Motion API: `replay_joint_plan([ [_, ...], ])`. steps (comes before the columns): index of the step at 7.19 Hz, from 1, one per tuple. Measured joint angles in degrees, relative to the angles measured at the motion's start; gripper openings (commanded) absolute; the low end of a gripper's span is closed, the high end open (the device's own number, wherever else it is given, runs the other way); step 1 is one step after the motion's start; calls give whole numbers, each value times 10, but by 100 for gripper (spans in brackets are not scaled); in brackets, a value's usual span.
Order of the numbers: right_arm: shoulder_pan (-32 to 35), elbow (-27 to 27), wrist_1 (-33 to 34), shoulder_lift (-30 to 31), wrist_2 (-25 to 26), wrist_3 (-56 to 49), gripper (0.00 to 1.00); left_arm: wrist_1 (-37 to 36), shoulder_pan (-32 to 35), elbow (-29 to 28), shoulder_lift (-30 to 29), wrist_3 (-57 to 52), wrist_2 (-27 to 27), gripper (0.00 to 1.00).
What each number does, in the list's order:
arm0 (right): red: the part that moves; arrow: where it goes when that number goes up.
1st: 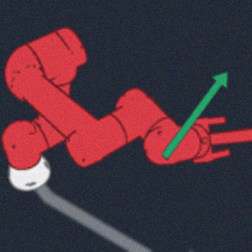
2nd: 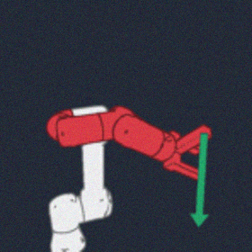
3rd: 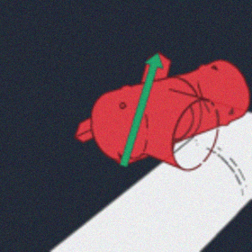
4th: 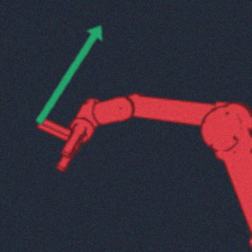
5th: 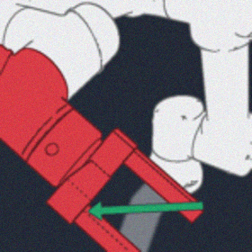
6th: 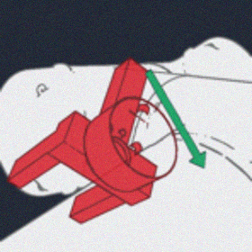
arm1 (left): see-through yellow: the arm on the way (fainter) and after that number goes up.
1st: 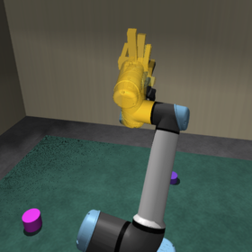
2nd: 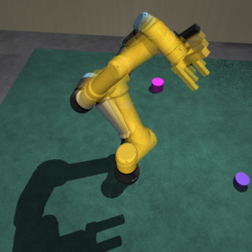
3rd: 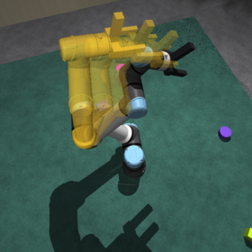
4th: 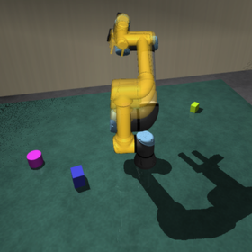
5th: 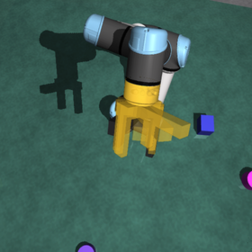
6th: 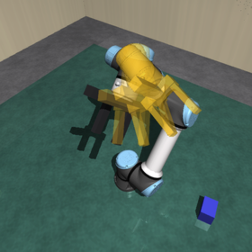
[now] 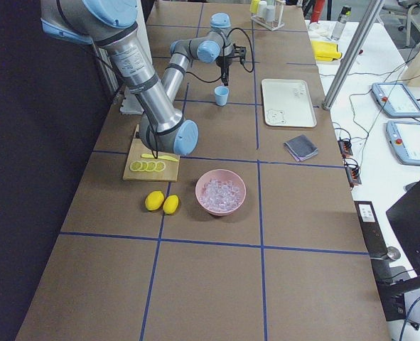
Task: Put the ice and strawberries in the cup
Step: 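Carry the ice cube over the light-blue cup, then open the right gripper to drop the ice cube into the cup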
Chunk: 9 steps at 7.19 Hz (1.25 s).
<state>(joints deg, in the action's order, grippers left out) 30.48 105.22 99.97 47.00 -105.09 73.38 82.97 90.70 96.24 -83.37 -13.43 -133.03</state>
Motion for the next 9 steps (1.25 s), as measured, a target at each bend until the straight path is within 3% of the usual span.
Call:
replay_joint_plan([
  [2, -27, -59, -1, -42, 32, 20, 9, -1, 0, -1, 0, 1, -14, 100],
  [3, -36, -69, -1, -47, 42, 23, 18, -1, 0, -2, 0, 1, -18, 100],
  [4, -41, -74, -1, -49, 47, 23, 53, -1, 0, -2, 0, 1, -19, 100],
  [5, -44, -76, -1, -48, 50, 23, 99, -1, 0, -2, 0, 1, -20, 100],
  [9, -42, -72, 2, -46, 48, 22, 100, -1, 0, -2, 0, 1, -20, 100],
])
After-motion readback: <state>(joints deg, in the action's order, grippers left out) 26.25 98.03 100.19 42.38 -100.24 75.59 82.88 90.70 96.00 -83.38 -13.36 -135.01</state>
